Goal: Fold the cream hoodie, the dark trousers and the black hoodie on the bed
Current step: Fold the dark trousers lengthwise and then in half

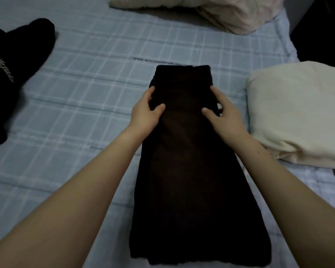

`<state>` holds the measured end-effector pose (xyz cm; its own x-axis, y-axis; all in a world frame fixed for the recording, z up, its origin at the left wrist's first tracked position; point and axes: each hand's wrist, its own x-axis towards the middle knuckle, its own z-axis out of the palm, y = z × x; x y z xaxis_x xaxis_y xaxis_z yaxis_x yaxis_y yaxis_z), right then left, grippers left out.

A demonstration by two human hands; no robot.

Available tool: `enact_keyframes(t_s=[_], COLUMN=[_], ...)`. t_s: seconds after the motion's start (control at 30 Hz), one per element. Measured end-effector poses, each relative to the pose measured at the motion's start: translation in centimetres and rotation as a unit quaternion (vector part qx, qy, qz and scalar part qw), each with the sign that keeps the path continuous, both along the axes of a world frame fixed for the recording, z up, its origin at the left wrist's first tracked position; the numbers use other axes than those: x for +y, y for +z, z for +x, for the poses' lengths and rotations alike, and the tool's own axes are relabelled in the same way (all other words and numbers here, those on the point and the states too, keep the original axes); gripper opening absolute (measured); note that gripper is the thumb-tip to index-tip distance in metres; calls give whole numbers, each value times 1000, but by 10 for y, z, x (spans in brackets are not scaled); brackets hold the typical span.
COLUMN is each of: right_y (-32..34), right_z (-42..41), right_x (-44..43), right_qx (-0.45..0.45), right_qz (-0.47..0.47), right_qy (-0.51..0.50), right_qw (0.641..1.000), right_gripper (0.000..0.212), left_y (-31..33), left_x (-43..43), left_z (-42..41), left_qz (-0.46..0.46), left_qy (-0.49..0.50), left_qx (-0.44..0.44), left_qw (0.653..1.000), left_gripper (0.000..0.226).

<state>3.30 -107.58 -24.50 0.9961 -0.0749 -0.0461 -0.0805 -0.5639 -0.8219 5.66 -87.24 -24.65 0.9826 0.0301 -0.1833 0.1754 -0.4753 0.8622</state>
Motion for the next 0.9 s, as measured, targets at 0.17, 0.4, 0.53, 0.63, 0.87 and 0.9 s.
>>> enact_keyframes(t_s=[0.17,0.4,0.53,0.63,0.87,0.9], right_y=[-15,-74,-57,-35,-20,-21], right_z=[-82,-102,-105,-134,-236,-241], right_x=[6,11,6,-11,-37,-35], right_qx=[-54,23,29,61,213,211], right_qz=[-161,-265,-229,-167,133,144], right_qy=[12,72,91,88,22,14], right_qw=[985,961,969,980,968,967], right_gripper=[58,61,62,62,70,72], left_y=[-15,-87,-73,-57,-45,-46], left_x=[-23,-20,-17,0,30,31], left_z=[-96,-107,-110,-136,-258,-265], left_qz=[263,336,294,250,-32,-52], left_qy=[-68,-137,-160,-143,15,19], left_qx=[-161,-90,-80,-61,84,86], left_qw=[949,927,939,956,996,995], left_gripper=[59,64,63,64,75,78])
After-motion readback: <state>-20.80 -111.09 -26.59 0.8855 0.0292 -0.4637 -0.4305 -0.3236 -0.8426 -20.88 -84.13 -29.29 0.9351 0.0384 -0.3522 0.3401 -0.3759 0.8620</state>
